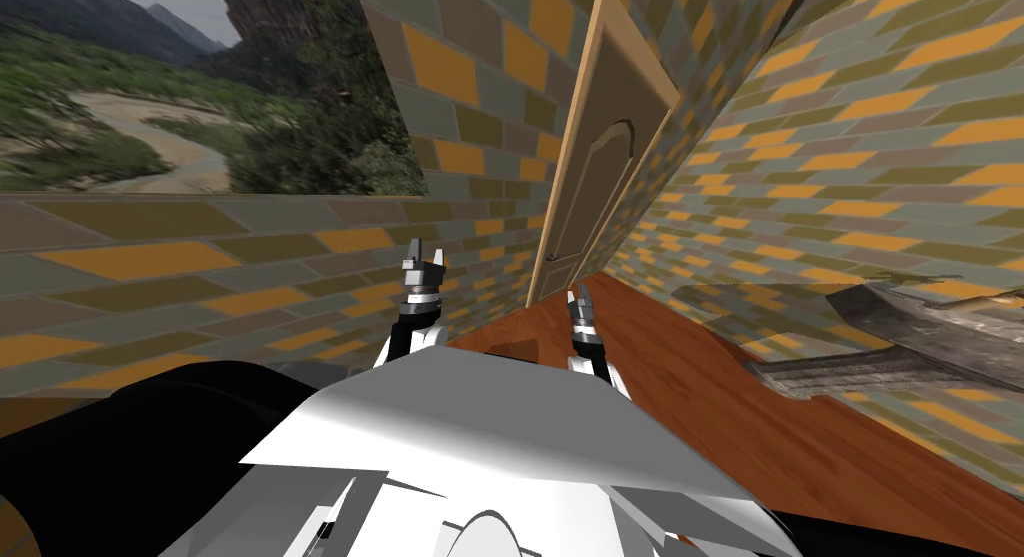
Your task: Pull the door open
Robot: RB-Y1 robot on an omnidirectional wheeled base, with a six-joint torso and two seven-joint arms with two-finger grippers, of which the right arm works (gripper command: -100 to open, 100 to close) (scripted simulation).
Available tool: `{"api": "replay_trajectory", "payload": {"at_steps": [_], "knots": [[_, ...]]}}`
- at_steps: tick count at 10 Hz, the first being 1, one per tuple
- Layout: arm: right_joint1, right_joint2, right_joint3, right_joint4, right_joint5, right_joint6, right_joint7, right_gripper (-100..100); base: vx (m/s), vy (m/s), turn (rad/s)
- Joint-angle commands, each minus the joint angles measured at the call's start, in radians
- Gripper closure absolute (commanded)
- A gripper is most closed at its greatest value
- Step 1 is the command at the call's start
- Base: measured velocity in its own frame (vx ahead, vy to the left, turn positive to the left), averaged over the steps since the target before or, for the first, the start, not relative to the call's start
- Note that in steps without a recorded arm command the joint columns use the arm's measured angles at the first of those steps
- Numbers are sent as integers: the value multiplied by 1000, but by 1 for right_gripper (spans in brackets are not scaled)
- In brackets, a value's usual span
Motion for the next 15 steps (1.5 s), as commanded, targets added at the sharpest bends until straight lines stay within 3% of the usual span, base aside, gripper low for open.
{"api": "replay_trajectory", "payload": {"at_steps": [1,15], "knots": [[-17,-16,4,37,-11,-9,-6,-100,77,-82,122],[-174,-138,66,418,-99,-119,-34,-100,80,-93,118]]}}
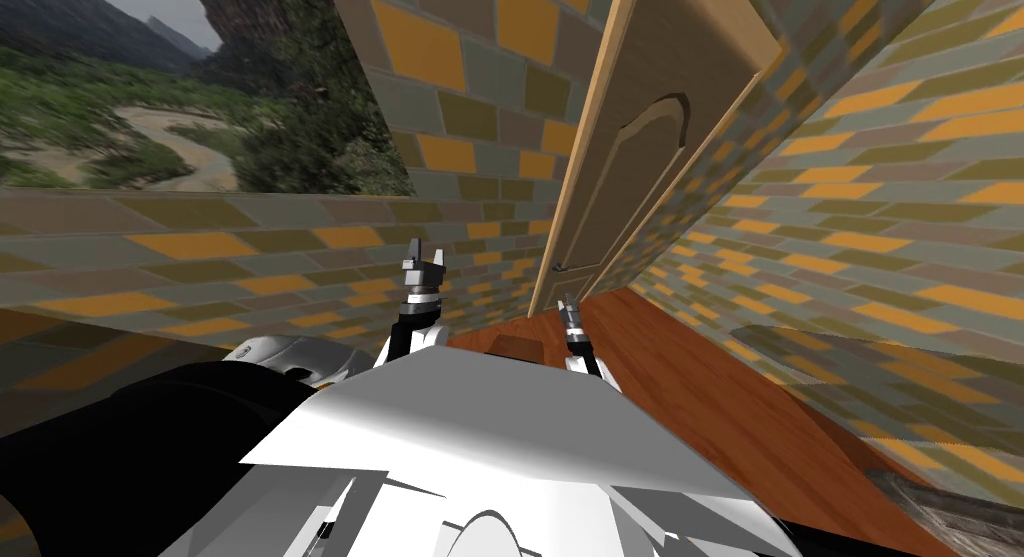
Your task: Pull the door open
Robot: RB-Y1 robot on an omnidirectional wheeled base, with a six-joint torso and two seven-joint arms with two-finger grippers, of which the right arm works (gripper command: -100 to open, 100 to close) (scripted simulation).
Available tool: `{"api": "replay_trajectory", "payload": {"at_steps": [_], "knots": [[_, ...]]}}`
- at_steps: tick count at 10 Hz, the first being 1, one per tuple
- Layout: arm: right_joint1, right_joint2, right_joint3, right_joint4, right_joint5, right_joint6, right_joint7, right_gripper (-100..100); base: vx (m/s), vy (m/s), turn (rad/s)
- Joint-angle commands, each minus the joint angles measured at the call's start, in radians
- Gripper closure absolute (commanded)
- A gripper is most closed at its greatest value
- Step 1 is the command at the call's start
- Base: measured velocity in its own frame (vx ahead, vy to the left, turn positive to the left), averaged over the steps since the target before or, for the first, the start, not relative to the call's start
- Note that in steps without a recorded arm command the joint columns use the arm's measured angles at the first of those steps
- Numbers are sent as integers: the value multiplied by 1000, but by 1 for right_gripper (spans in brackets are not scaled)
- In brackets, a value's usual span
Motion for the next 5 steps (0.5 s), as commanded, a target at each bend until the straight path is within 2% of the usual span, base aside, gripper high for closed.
{"api": "replay_trajectory", "payload": {"at_steps": [1,5], "knots": [[-22,-15,7,43,-11,-8,-4,-100,85,-105,136],[-69,-51,26,157,-38,-41,-13,-100,68,-111,120]]}}
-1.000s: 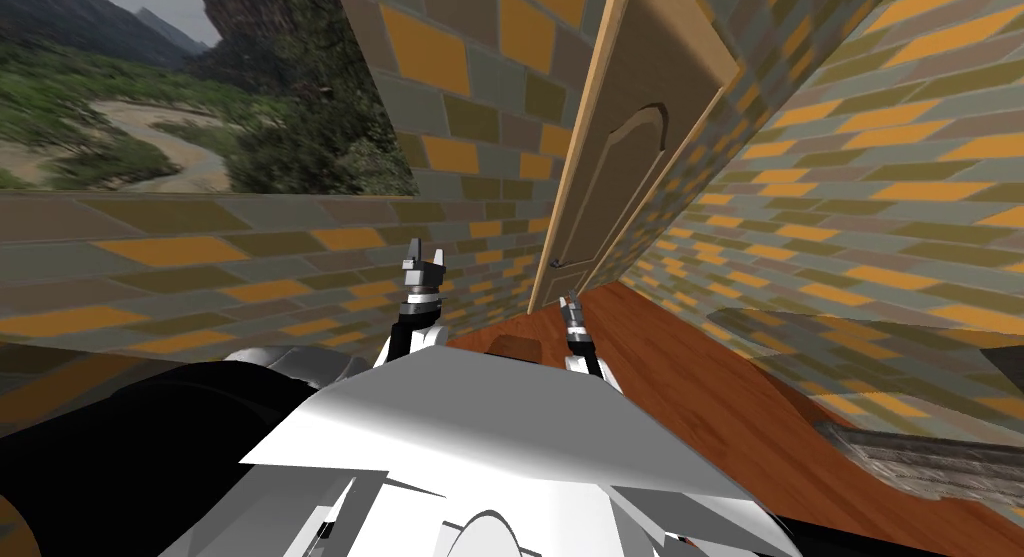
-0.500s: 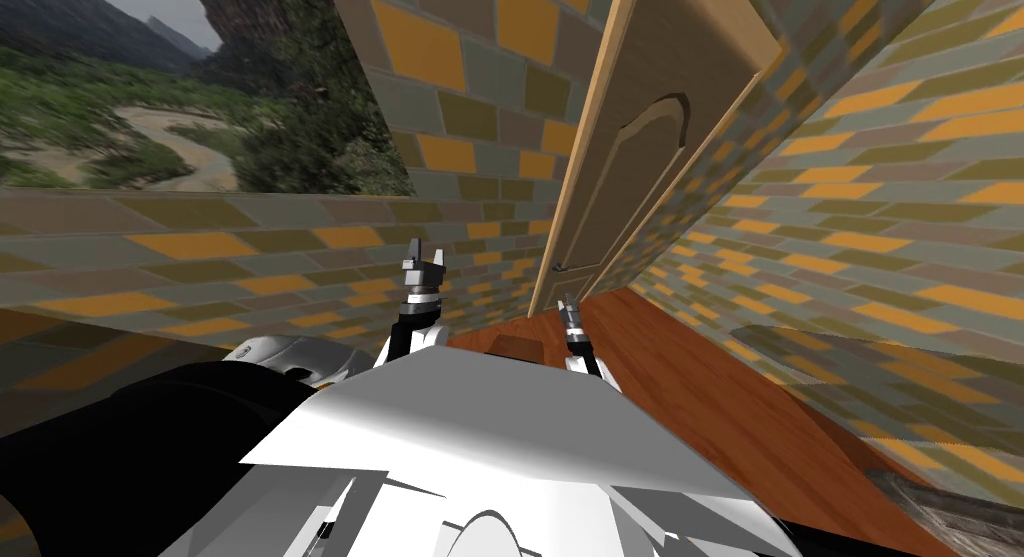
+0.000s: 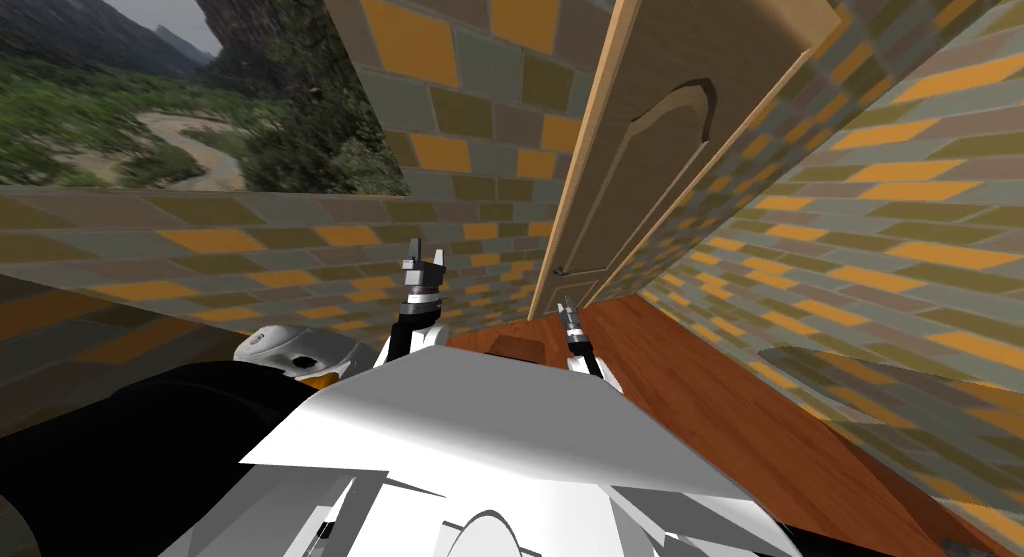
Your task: Pull the door open
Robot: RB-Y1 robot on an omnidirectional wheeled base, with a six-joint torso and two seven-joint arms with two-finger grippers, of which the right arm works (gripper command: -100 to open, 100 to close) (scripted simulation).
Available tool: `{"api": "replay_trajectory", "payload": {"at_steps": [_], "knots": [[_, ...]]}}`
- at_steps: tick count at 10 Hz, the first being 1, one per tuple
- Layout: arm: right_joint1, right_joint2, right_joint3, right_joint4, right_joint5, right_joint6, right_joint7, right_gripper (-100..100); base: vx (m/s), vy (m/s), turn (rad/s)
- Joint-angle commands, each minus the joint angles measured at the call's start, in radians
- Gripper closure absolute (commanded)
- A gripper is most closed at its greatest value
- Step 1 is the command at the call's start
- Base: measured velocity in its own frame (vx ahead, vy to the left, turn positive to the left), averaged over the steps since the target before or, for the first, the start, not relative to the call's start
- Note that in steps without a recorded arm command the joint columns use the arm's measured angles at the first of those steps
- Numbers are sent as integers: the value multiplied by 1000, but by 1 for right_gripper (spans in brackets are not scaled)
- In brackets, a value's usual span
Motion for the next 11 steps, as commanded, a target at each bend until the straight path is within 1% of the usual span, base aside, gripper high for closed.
{"api": "replay_trajectory", "payload": {"at_steps": [1,2,4,11], "knots": [[-23,-13,8,50,-10,-17,-3,-100,62,-121,117],[-23,-13,8,54,-10,-17,-3,-100,36,-78,48],[-46,-30,17,109,-23,-33,-7,-100,36,-69,94],[-119,-86,46,287,-64,-84,-20,-100,61,-107,115]]}}
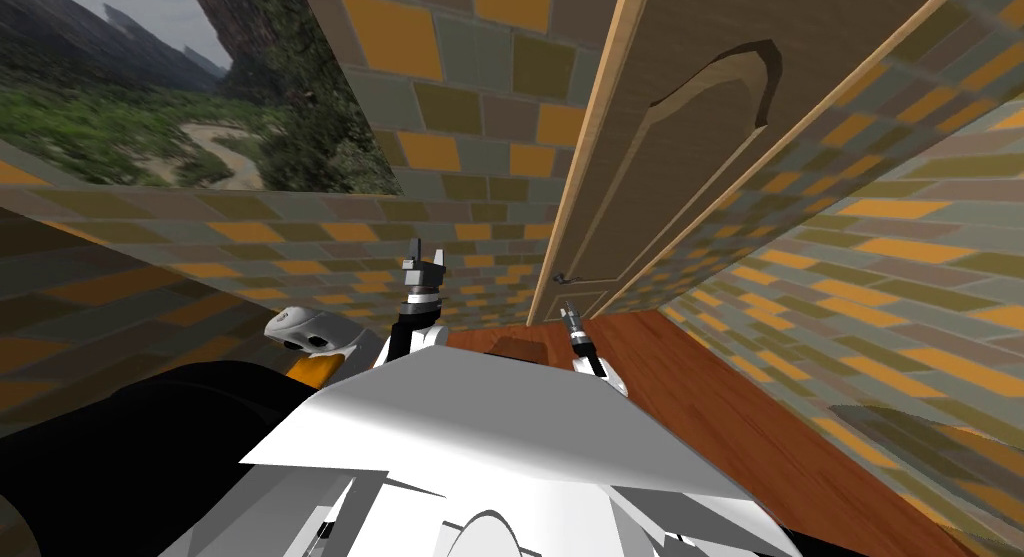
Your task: Pull the door open
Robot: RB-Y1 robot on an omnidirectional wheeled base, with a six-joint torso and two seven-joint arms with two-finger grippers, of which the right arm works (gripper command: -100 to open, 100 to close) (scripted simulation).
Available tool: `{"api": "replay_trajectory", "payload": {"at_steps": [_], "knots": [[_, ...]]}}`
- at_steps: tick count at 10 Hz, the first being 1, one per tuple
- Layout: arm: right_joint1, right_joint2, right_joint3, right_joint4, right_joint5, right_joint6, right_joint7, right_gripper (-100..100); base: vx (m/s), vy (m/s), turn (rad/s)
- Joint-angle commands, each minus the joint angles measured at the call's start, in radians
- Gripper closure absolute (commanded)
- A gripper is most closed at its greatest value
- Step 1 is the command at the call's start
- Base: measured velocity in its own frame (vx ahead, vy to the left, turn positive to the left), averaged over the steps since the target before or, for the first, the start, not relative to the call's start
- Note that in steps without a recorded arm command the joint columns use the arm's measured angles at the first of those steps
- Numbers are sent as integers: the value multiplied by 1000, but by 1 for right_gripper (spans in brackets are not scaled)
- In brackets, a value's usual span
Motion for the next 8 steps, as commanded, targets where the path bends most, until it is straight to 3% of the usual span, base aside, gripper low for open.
{"api": "replay_trajectory", "payload": {"at_steps": [1,8], "knots": [[-13,-15,6,32,-10,-8,-4,-100,56,-114,85],[-69,-58,28,169,-41,-47,-14,-100,43,-90,89]]}}
